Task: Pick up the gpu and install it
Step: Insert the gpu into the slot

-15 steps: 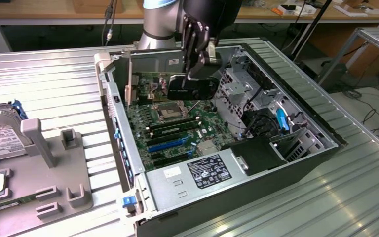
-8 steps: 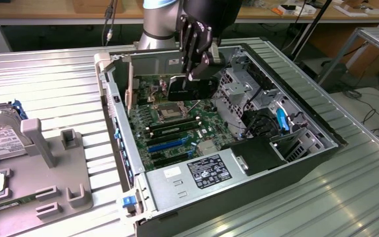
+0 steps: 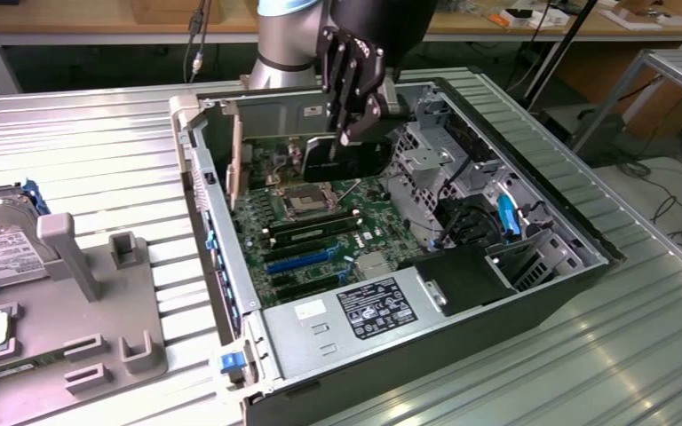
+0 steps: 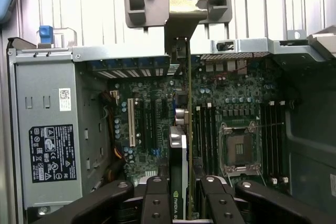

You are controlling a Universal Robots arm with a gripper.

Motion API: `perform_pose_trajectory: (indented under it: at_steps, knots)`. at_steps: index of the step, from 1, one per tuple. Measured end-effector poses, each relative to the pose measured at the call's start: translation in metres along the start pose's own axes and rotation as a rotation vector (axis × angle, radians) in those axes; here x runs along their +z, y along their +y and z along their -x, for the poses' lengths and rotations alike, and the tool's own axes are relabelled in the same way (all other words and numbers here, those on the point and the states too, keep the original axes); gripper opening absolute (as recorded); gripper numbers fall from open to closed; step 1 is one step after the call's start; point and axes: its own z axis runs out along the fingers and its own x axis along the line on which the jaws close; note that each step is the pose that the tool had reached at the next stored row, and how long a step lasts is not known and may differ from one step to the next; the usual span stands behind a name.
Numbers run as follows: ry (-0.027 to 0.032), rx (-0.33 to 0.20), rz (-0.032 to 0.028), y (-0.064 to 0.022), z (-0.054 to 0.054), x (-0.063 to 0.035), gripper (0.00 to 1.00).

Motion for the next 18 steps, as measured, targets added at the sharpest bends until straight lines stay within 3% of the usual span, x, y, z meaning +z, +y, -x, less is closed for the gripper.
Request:
perform_pose_trajectory:
  at_steps: [7,10,13,18]
  knots:
    - [-0.0017,0.000,-0.0003,-0.0103,0.003,0.0006,0.27]
    - [-0.0019,0.000,-0.0052,-0.0112,0.004,0.0014,0.27]
    - [-0.0020,0.000,-0.0056,-0.0127,0.004,0.0015,0.27]
    - [-0.0019,-0.003,-0.0054,-0.0239,0.006,0.0011,0.27]
